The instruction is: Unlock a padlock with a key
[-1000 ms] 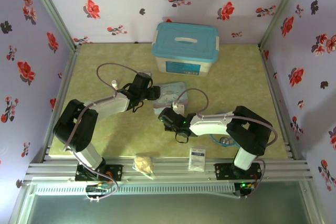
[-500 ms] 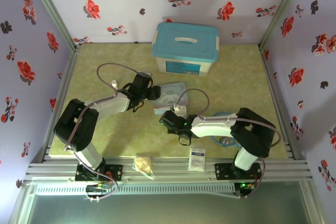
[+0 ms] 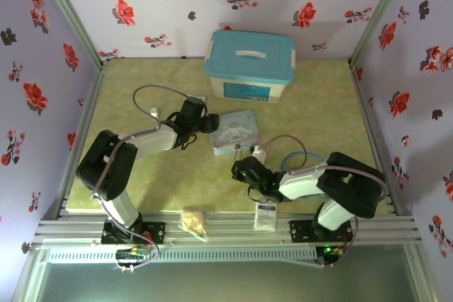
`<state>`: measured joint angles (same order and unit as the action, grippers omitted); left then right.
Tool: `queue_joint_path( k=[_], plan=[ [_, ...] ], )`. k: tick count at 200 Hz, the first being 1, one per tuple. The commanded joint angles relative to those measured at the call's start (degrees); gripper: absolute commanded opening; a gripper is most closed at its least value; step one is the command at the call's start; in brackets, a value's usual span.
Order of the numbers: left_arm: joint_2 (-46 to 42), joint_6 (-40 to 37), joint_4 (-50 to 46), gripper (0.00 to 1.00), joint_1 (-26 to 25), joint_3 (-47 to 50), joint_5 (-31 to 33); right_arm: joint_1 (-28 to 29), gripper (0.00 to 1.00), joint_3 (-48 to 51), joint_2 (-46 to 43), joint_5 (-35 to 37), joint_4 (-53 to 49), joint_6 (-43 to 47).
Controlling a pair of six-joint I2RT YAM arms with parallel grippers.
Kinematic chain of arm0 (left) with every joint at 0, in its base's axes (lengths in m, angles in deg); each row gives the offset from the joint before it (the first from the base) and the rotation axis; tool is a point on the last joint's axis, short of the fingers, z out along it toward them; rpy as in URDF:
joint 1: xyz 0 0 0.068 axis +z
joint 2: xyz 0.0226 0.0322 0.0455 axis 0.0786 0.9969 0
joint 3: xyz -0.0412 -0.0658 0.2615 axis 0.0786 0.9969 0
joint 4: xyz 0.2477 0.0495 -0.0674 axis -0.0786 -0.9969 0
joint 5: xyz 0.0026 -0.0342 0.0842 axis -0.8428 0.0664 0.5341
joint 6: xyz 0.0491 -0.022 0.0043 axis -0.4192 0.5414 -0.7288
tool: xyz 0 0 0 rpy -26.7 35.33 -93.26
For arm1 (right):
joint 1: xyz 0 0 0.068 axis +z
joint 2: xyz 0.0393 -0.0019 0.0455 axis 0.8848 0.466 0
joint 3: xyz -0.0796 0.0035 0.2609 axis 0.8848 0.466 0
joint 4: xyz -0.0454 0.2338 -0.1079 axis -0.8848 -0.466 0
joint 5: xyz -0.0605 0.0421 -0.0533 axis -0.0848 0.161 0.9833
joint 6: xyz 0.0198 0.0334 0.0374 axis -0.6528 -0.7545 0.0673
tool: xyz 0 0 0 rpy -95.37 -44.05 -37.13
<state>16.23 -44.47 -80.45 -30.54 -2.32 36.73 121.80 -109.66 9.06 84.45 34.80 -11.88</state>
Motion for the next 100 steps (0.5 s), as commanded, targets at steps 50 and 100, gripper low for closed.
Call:
queue_joint_path(
  k=[50, 100],
  plan=[
    [2.1, 3.8, 2.1, 0.70, 0.2, 1.8, -5.3, -0.2, 0.03, 5.0, 20.7, 1.5, 39.9, -9.5],
    [4.2, 2.3, 0.9, 0.60, 0.1, 2.9, -4.0, 2.1, 0.00, 5.0, 24.1, 8.3, 43.9, -11.0]
  ],
)
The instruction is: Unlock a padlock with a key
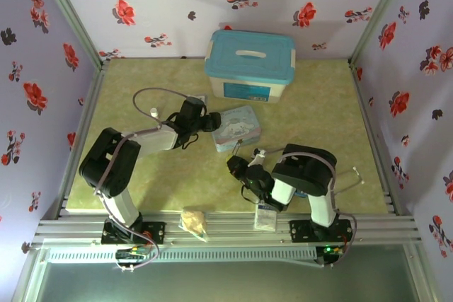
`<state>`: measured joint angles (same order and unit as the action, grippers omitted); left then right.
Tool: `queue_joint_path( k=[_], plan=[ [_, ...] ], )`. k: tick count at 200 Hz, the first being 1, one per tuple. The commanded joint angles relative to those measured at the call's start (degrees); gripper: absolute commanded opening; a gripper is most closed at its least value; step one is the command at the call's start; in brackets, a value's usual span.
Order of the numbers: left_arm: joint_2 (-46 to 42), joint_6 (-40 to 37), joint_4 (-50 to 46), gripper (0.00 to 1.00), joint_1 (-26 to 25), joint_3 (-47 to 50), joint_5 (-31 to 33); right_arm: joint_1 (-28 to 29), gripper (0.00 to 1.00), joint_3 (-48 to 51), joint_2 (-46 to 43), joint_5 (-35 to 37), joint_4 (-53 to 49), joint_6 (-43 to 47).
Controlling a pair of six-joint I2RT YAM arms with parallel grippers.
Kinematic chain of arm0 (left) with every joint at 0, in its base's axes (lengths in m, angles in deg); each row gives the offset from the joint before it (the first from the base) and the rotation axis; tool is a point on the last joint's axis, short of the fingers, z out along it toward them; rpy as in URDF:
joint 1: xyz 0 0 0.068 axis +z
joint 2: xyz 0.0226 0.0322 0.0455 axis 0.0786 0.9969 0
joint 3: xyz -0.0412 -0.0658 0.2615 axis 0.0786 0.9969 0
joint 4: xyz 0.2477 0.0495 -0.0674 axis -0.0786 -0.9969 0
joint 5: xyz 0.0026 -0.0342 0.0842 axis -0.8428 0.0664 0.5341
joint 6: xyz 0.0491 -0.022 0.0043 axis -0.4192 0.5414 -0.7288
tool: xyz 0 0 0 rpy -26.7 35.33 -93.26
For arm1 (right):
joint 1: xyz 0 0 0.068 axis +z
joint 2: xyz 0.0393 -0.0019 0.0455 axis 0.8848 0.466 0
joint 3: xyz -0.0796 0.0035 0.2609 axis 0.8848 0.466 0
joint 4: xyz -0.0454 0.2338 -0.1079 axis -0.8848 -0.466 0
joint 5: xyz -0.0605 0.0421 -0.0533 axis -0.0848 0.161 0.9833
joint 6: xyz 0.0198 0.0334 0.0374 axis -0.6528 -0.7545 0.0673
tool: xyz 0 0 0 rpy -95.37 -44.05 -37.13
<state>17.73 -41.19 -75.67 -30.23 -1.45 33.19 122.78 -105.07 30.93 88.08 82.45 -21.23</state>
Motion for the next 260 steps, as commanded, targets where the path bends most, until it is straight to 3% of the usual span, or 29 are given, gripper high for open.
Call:
queue_joint_path(
  k=[1, 20, 43, 66, 91, 155, 182, 260],
  plan=[
    [2.8, -1.0, -3.9, 0.60, -0.2, 1.9, -0.4, 1.1, 0.00, 0.5, 2.2, 4.9, -4.0, -2.0],
    [3.2, -1.9, -4.7, 0.57, -0.2, 1.7, 0.6, 1.2, 0.00, 1.2, 1.4, 9.0, -9.6, -7.0],
    [3.3, -2.3, -5.5, 0.56, -0.1, 1.6, 1.9, 2.0, 0.00, -0.1, -2.9, 11.3, -24.7, -16.0],
    [3.9, -2.8, -6.1, 0.54, -0.2, 1.1, 2.2, 3.7, 0.00, -1.9, -9.3, 14.3, -38.2, -17.5],
    [4.1, -2.8, -6.0, 0.54, -0.2, 0.9, 2.2, 4.3, 0.00, -2.3, -14.0, 19.8, -43.7, -18.9],
    [4.6, -5.8, -5.7, 0.49, -0.2, 1.4, 2.3, 4.0, 0.00, -4.7, -8.1, 28.3, -26.2, -11.5],
    [4.6, -7.4, -5.8, 0.48, -0.2, 1.8, 2.8, 2.9, 0.00, -6.4, -4.1, 29.3, -17.2, -6.9],
    [6.3, -8.3, -6.6, 0.48, -0.3, 1.0, 3.0, -1.2, 0.00, -8.7, -0.1, 28.7, -7.8, -1.5]
  ],
)
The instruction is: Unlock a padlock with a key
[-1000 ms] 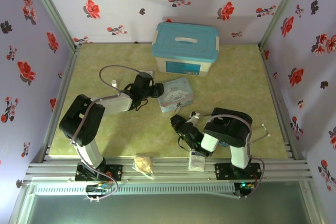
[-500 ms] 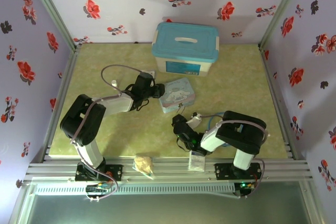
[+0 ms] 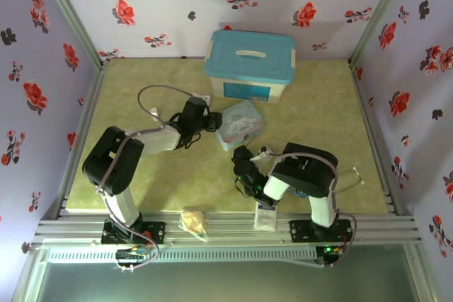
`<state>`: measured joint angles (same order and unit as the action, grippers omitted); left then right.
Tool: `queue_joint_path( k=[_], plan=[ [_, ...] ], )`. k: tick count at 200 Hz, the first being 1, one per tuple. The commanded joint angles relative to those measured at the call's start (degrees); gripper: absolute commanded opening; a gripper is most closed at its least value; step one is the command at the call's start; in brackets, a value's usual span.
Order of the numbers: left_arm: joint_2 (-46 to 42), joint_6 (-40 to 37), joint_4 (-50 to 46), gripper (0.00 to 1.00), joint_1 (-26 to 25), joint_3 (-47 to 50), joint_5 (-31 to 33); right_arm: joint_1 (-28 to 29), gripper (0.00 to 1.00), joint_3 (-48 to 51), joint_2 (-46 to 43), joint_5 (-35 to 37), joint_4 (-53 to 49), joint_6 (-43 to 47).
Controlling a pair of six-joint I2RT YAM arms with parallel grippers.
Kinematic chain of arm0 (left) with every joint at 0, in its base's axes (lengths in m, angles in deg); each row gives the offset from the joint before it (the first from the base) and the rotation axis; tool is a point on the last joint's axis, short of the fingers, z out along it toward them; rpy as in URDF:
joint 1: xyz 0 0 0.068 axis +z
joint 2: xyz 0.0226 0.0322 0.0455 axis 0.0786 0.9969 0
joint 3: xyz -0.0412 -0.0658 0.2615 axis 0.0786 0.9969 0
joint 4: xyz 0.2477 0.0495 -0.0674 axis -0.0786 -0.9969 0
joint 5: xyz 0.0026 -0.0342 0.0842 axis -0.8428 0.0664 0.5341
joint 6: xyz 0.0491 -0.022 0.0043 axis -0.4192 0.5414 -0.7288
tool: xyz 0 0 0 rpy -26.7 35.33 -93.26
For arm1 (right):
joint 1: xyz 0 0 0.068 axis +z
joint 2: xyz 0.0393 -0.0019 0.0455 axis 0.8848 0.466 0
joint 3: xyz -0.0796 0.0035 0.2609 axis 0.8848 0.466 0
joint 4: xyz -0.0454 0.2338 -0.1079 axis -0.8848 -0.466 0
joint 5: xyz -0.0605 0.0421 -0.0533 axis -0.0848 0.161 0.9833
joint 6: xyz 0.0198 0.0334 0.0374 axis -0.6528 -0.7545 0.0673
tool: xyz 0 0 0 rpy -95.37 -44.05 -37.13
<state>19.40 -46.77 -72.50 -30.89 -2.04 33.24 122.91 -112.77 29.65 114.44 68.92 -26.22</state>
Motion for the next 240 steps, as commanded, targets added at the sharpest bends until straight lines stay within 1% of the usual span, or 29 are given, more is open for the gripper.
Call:
queue_joint_path(
  k=[1, 21, 45, 62, 82, 93, 102, 116, 127, 137, 145, 153, 167, 174, 185, 196, 204, 211, 216, 240],
  plan=[
    [4.7, -2.7, -9.8, 0.48, 0.3, 1.6, 2.9, -1.4, 0.00, -1.0, 1.2, 2.3, 5.7, 3.6],
    [5.3, -3.0, -10.2, 0.46, 0.2, 1.1, 2.8, -2.2, 0.00, -1.0, 0.6, 0.7, 5.8, 5.5],
    [5.2, -3.0, -10.4, 0.46, 0.2, 1.0, 3.2, -3.2, 0.00, 0.6, -0.7, 0.3, 4.2, 4.9],
    [5.5, -2.9, -10.8, 0.46, 0.3, 0.8, 3.6, -4.9, 0.00, 1.8, -0.5, -1.9, 6.5, 5.3],
    [5.6, -2.7, -11.0, 0.46, 0.3, 0.8, 3.9, -5.6, 0.00, 3.3, -0.1, -1.3, 9.2, 5.5],
    [5.7, -2.7, -11.0, 0.45, 0.3, 0.8, 4.1, -6.2, 0.00, 4.2, 0.8, -1.0, 11.4, 3.8],
    [5.9, -2.9, -11.1, 0.45, 0.4, 0.7, 4.4, -6.9, 0.00, 3.6, 0.8, -2.9, 11.6, 4.2],
    [6.3, -3.1, -11.2, 0.45, 0.5, 0.3, 4.5, -7.2, 0.00, 1.8, -0.3, -7.3, 11.6, 8.3],
    [6.4, -3.3, -11.5, 0.45, 0.5, 0.1, 4.5, -7.1, 0.00, 1.1, -1.2, -9.1, 10.9, 10.9],
    [6.2, -3.2, -11.4, 0.45, 0.5, 0.2, 4.6, -7.3, 0.00, 1.8, -1.6, -7.6, 9.4, 8.3],
    [5.9, -3.2, -11.3, 0.46, 0.5, 0.3, 4.7, -7.8, 0.00, 3.2, -1.5, -6.5, 10.2, 6.7],
    [5.5, -3.3, -11.4, 0.46, 0.5, 0.2, 4.7, -8.5, 0.00, 4.2, -1.2, -6.8, 10.7, 5.3],
    [5.2, -3.5, -12.0, 0.46, 0.5, -0.8, 4.8, -9.7, 0.00, 5.5, 0.5, -7.5, 10.8, 0.0],
    [5.3, -3.8, -12.5, 0.46, 0.5, -1.5, 4.8, -10.7, 0.00, 5.5, 1.8, -9.8, 11.6, -1.5],
    [5.5, -3.9, -12.8, 0.47, 0.5, -2.1, 5.1, -13.0, 0.00, 4.8, 3.1, -17.1, 11.6, -3.6],
    [6.0, -3.6, -13.2, 0.47, 0.7, -3.0, 5.2, -13.7, 0.00, 3.8, 3.4, -23.0, 11.6, -2.1],
    [6.3, -3.5, -13.3, 0.47, 0.9, -3.8, 5.2, -13.6, 0.00, 3.4, 3.1, -25.8, 11.6, -0.2],
    [6.5, -3.5, -13.3, 0.47, 0.9, -4.3, 5.2, -13.6, 0.00, 3.6, 2.8, -26.7, 11.6, 1.4],
    [6.7, -3.5, -13.5, 0.46, 1.0, -4.6, 5.2, -13.5, 0.00, 4.0, 2.4, -28.7, 11.6, 2.3],
    [6.5, -3.9, -13.6, 0.46, 1.1, -5.2, 5.4, -14.0, 0.00, 5.6, 0.6, -30.3, 11.6, 5.5]
  ],
)
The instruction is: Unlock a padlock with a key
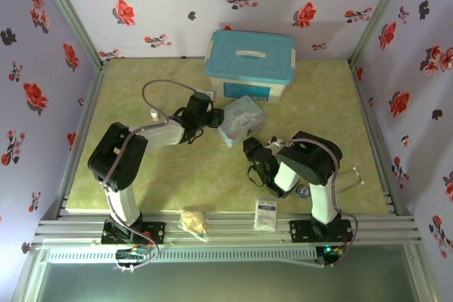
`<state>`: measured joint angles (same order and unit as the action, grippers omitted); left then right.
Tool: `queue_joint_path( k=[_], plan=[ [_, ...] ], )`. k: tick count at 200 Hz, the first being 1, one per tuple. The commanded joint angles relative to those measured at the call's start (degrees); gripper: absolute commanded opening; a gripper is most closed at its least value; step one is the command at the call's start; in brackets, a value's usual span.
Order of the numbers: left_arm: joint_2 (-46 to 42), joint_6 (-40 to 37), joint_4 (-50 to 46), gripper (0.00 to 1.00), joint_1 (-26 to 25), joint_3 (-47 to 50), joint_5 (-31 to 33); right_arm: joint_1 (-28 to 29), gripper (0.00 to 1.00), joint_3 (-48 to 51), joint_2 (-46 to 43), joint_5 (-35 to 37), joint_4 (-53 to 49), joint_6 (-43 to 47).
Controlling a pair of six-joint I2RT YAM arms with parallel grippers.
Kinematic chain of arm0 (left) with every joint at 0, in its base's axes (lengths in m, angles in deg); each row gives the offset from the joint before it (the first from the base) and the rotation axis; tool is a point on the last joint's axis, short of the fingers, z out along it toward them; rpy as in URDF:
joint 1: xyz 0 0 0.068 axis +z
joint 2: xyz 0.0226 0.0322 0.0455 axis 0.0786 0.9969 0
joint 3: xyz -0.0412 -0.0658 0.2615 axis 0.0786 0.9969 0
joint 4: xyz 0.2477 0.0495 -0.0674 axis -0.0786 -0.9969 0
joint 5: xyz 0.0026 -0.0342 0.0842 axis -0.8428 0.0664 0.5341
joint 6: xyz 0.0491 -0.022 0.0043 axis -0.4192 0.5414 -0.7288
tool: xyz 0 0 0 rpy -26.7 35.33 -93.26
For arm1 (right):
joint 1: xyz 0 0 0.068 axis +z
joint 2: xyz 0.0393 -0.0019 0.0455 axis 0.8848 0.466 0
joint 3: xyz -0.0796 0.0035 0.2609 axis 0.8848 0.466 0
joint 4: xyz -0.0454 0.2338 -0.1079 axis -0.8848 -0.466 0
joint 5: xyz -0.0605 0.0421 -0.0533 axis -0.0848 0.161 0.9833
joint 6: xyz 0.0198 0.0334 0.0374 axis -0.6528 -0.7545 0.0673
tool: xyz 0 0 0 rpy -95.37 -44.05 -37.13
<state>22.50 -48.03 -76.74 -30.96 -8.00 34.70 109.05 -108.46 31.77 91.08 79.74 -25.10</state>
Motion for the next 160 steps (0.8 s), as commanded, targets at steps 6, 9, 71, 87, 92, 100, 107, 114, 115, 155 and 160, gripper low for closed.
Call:
queue_joint_path(
  k=[6, 9, 71, 87, 92, 100, 107, 114, 115, 155, 160],
  plan=[
    [3.4, -2.8, -9.6, 0.46, 1.0, 0.4, 4.1, -0.2, 0.00, 1.6, -1.6, -7.0, 0.8, 5.0],
    [3.3, -2.9, -9.9, 0.47, 1.2, 0.3, 4.2, -0.3, 0.00, 1.8, -1.8, -6.9, 0.8, 5.1],
    [-1.6, -4.3, -10.4, 0.53, 1.2, -0.5, 5.2, -0.5, 0.00, 1.7, -3.8, -3.2, 0.8, 4.4],
    [-3.8, -6.4, -10.2, 0.57, 1.2, -2.3, 3.6, -0.4, 0.00, 0.7, -2.7, -5.3, 0.8, 3.6],
    [-4.2, -7.5, -10.2, 0.59, 1.1, -3.1, 2.8, -0.3, 0.00, 0.6, -2.5, -5.4, 0.8, 3.6],
    [-4.3, -8.9, -11.0, 0.62, 1.1, -5.0, 1.5, -0.2, 0.00, 0.8, -2.0, -4.8, 0.8, 3.0],
    [-4.0, -10.4, -12.5, 0.65, 1.1, -7.0, 0.2, -0.2, 0.00, 1.0, -1.6, -4.3, 0.8, 2.0],
    [-3.2, -12.1, -14.7, 0.69, 1.1, -9.0, -1.7, -0.2, 0.00, 1.1, -1.2, -4.1, 0.8, 1.6],
    [-3.1, -12.3, -15.0, 0.70, 1.1, -9.2, -1.9, -0.2, 0.00, 1.1, -1.2, -4.1, 0.8, 1.7],
    [4.6, -16.1, -20.8, 0.87, 1.0, -15.5, -7.0, -0.7, 0.00, 0.6, 1.4, -6.2, 0.8, 0.2],
    [5.1, -15.9, -20.1, 0.88, 1.0, -15.4, -6.9, -0.8, 0.00, 0.5, 1.6, -6.8, 0.8, 0.3]
  ],
)
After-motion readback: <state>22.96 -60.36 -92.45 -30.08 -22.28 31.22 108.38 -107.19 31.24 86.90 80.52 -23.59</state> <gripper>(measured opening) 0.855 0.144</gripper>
